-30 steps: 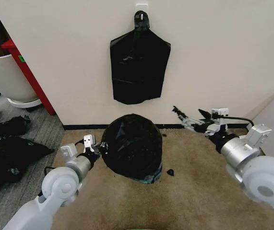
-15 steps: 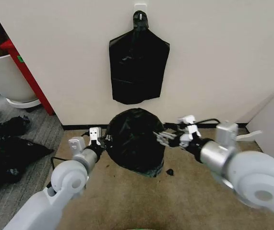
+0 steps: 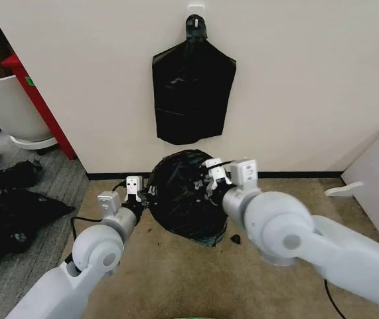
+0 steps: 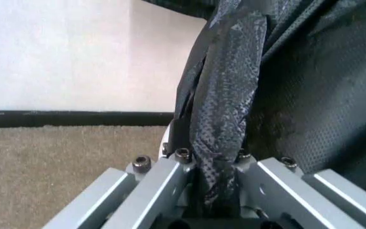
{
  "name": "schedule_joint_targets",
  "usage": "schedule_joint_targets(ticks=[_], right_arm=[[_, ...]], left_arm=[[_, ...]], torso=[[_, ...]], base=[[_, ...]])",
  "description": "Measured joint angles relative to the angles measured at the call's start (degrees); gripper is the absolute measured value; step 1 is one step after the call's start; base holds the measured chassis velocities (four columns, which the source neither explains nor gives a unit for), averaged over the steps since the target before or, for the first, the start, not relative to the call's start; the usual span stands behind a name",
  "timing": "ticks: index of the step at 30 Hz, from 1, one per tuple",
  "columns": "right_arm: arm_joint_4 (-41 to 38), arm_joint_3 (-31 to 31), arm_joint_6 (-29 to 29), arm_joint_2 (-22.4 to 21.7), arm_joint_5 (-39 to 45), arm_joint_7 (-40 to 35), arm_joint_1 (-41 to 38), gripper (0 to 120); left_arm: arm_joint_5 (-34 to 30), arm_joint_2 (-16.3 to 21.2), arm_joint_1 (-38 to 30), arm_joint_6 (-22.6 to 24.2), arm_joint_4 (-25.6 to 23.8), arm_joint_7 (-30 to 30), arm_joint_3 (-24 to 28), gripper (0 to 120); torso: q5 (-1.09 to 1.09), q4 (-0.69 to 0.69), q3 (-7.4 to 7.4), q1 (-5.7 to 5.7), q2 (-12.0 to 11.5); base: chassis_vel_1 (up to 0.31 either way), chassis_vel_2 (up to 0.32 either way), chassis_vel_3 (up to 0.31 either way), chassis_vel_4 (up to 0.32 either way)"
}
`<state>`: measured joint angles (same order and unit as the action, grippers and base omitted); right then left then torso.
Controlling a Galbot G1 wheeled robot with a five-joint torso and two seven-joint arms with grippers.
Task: Place the garbage bag over the trash bin.
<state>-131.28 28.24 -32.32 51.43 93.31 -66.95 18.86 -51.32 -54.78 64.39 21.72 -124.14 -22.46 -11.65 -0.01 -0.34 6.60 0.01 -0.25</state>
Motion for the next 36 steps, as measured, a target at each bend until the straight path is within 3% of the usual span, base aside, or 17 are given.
schedule_joint_targets(ticks=[7, 23, 36], right_arm=[[2.9, 3.1, 1.4, 1.6, -4.7, -1.4, 1.0, 0], [9.2, 8.9, 3.3, 6.3, -6.5, -6.9, -0.5, 0], [14.8, 10.8, 5.4, 9.6, -7.6, -9.8, 0.7, 0]], left_arm=[[3.0, -0.4, 2.3, -0.7, -1.5, 1.2, -0.4, 0], [9.6, -1.3, 5.2, -2.5, -3.8, 3.5, 0.0, 0], [10.8, -2.1, 5.8, -2.9, -4.8, 4.6, -0.3, 0]], torso=[[0.00, -0.01, 0.00, 0.00, 0.0], [0.01, -0.01, 0.00, 0.00, 0.0], [0.02, -0.01, 0.00, 0.00, 0.0]], base=[[0.000, 0.000, 0.000, 0.000], [0.000, 0.000, 0.000, 0.000], [0.000, 0.000, 0.000, 0.000]])
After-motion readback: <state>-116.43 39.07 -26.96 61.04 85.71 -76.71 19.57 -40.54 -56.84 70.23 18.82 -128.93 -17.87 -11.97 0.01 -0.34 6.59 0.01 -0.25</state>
